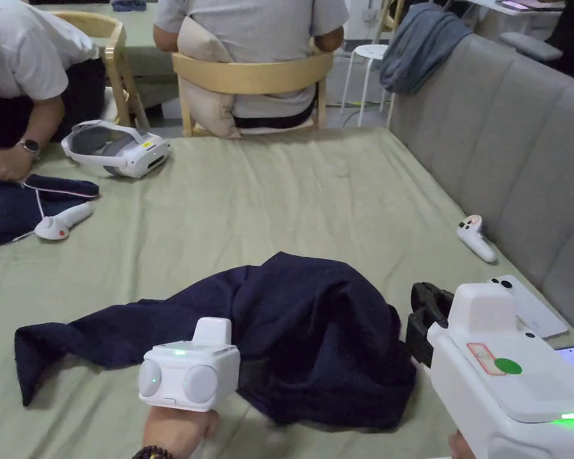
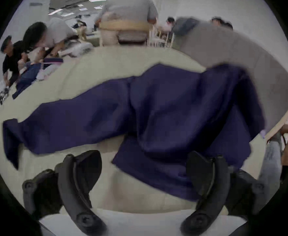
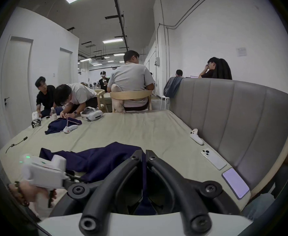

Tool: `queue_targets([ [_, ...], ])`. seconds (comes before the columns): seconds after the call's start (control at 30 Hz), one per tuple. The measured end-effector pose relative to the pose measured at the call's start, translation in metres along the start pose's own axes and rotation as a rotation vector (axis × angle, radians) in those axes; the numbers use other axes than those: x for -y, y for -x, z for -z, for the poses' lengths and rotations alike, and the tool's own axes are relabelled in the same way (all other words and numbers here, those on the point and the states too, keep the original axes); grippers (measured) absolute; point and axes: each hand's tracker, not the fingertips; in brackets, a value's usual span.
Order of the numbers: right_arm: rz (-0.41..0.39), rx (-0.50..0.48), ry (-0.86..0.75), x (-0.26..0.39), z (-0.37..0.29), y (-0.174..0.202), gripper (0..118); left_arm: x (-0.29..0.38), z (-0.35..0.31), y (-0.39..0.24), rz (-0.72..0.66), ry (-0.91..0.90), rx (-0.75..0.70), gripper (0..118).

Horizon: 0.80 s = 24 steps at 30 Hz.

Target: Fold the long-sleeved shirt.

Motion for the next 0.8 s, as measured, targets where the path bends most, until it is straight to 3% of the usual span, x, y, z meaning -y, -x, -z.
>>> queue_targets([
  [0.07,-0.007,0.027,0.014,0.000,-0.001,-0.008,2,0.001,0.030,-0.006,-0.003,0.047,-0.036,83],
  [0.13,-0.008,0.042,0.028,-0.003,0.005,-0.018,2,0.006,0.011,-0.022,0.012,-0.051,-0.076,82],
  [0.17,-0.002,0.044,0.042,-0.007,0.012,-0.023,2,0.007,0.005,-0.025,0.025,-0.038,-0.079,69],
  [0.23,0.016,0.026,0.079,-0.018,0.033,-0.033,8,0.008,-0.018,-0.023,0.020,-0.079,-0.007,20],
  [0.27,0.020,0.010,0.094,-0.026,0.049,-0.035,15,0.012,-0.030,-0.024,0.002,-0.108,-0.007,20],
  [0.37,-0.007,-0.037,0.179,-0.053,0.107,-0.037,44,0.027,-0.057,-0.013,-0.044,-0.071,0.021,20],
  [0.4,-0.020,-0.055,0.212,-0.060,0.131,-0.035,60,0.034,-0.068,-0.009,-0.067,-0.097,0.031,20],
  [0.43,-0.024,-0.075,0.259,-0.065,0.156,-0.033,86,0.039,-0.079,-0.007,-0.068,-0.111,0.034,20],
  [0.47,-0.035,-0.091,0.319,-0.071,0.175,-0.029,104,0.046,-0.089,-0.006,-0.079,-0.118,0.033,20],
  [0.5,-0.053,-0.130,0.381,-0.071,0.204,-0.025,114,0.055,-0.097,-0.009,-0.096,-0.124,0.034,20],
  [0.6,-0.086,-0.208,0.563,-0.055,0.268,-0.010,113,0.068,-0.113,-0.008,-0.107,-0.122,0.013,20],
  [0.7,-0.105,-0.199,0.760,-0.018,0.315,0.005,110,0.076,-0.108,-0.007,-0.119,-0.112,0.020,20],
  [0.8,-0.113,-0.145,0.940,0.031,0.346,0.013,73,0.077,-0.107,-0.009,-0.128,-0.097,0.021,20],
])
